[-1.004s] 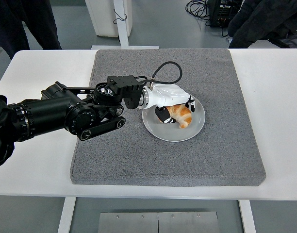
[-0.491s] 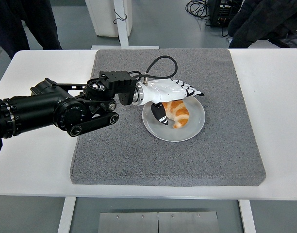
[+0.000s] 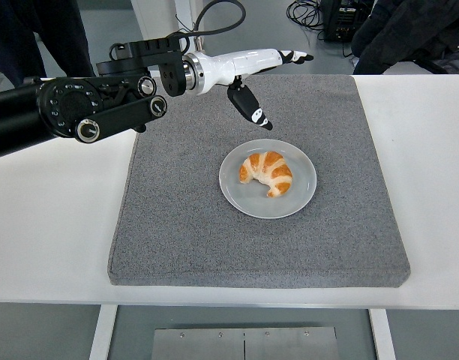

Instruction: Place the bread on the plate

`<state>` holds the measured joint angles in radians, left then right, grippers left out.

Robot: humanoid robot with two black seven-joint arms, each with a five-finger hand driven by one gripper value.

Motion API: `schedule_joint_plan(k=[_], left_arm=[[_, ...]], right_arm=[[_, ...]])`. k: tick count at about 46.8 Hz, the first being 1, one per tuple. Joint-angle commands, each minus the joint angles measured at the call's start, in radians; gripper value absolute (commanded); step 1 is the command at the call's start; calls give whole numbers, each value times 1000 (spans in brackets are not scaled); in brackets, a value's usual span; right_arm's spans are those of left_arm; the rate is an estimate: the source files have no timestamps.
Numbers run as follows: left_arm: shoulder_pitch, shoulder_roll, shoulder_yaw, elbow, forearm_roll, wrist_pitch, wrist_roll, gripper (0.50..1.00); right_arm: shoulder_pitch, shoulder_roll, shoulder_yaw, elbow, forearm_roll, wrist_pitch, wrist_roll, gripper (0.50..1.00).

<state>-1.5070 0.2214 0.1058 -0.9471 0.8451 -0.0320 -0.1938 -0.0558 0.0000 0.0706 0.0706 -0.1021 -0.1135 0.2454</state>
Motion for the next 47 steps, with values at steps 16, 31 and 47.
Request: schedule_joint_plan(k=[16,31,47], left_arm=[[83,-7,-129,182,-371,-2,-4,998],[248,-82,-425,323,-485,-3,-4,999],[283,-174,-557,468,-691,-37,5,999]], right_arm=[[1,0,0,0,1,0,0,1000],[1,0,0,0,1,0,0,1000],[1,0,0,0,-1,0,0,1000]])
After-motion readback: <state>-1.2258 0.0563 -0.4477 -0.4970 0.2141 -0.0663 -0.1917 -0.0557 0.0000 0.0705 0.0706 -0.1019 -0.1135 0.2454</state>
